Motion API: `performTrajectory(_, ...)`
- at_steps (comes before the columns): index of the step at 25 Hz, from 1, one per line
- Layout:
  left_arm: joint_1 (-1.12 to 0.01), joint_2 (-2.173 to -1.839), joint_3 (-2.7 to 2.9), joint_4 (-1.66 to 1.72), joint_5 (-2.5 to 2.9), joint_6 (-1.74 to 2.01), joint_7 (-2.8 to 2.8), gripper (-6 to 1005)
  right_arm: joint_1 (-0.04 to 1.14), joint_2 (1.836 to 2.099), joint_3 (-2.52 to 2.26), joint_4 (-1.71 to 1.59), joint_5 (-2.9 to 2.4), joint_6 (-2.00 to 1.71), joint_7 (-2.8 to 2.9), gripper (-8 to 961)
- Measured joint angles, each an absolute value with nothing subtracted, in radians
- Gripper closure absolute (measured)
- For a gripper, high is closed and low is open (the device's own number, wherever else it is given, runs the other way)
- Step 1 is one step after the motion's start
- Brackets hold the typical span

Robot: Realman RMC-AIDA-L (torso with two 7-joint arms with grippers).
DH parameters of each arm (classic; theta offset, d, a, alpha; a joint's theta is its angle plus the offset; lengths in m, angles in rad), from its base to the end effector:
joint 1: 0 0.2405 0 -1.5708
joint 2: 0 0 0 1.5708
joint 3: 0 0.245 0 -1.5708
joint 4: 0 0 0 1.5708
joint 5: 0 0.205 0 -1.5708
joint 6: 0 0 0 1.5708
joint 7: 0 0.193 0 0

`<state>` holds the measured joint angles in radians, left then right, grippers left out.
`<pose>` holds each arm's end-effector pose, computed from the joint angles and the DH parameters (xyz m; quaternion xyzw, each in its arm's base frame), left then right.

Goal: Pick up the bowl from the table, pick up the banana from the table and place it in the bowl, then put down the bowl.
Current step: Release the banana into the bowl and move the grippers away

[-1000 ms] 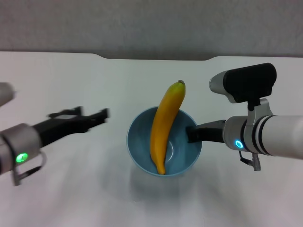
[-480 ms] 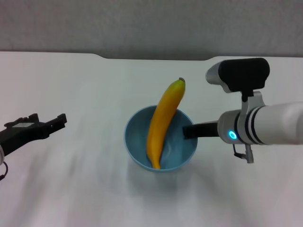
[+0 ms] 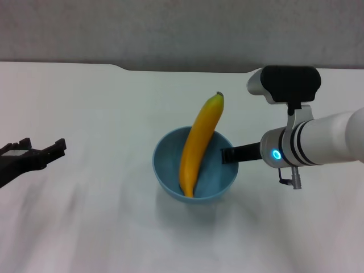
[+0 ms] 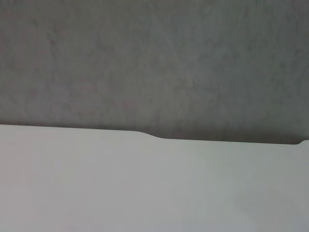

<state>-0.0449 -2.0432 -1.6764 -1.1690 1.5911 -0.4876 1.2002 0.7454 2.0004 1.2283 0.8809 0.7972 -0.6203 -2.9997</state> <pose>-0.3099 0.3668 0.0137 -0.7558 -0.4229 -0.1901 0.4625 0.1830 0.4263 -0.1215 -0.8112 0.4995 0.0284 0.3028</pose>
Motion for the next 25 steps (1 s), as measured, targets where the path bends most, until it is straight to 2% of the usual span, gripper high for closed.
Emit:
performTrajectory(7,-0.04,-2.042,-1.676,-1.167,1.593,-0.468,1.204,88,0.79,2.002,1.219,0.787,0.852,-0.619,-3.0,916)
performTrajectory(25,-0.036,-2.043,-1.67,-1.163,1.594,-0.462,1.204,88,0.755,2.006,1.188,0.753,0.848,-0.588,-3.001,913)
